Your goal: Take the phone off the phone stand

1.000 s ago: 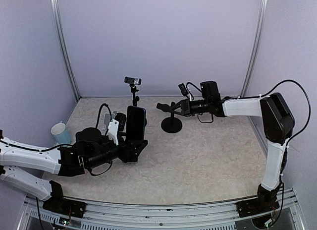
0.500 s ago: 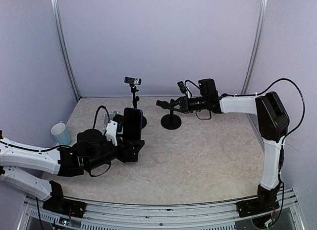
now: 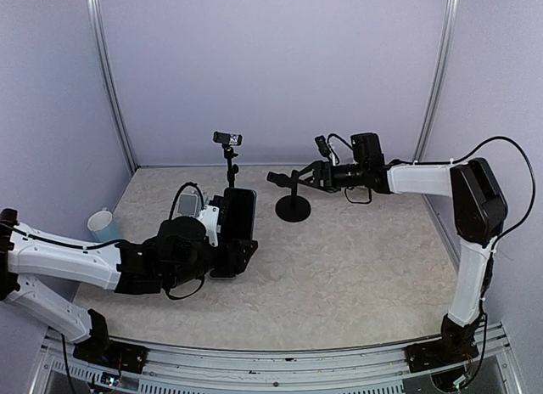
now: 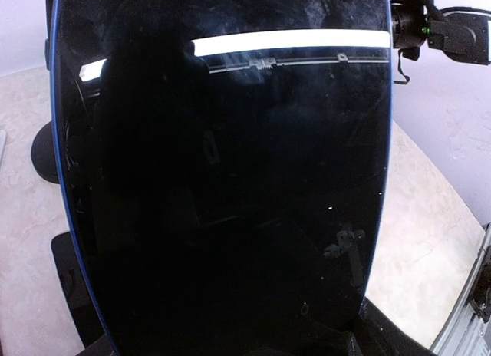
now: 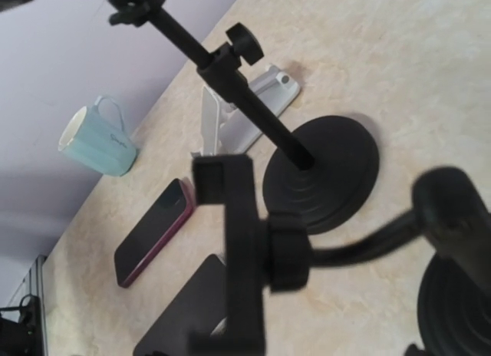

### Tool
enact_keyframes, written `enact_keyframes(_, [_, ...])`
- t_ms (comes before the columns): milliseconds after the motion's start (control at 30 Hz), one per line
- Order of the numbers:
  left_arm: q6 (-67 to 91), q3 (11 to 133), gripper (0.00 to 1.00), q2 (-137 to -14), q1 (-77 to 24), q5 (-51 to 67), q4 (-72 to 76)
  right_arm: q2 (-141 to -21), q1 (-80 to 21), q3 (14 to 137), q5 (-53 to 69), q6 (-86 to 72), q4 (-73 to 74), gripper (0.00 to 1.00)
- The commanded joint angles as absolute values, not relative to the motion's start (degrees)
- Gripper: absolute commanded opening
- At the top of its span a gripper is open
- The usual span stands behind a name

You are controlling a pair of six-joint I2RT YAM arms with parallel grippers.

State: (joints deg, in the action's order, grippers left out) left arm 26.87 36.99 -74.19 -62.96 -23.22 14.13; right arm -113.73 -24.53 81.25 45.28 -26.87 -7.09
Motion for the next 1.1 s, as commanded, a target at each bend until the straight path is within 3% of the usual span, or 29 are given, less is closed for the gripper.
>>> enact_keyframes(0, [32.39,43.30,0.00,-78.57,-65.06,-27.48,9.92,-107.22,-22.78,77.08,44.57,-27.08,-8.59,0.90])
enact_keyframes(633, [49.98,71.50,0.03,-107.25,-67.90,-25.50,-9.80,-85.88,-18.83,54.00,40.20,-23.59,-8.45,0.93])
enact_keyframes(1067, [52.29,82.51,0.10,-120.41,-65.94,-24.49,-13.88,-82.39,-17.94,47.05,40.95,-23.47,-10.00,0.94])
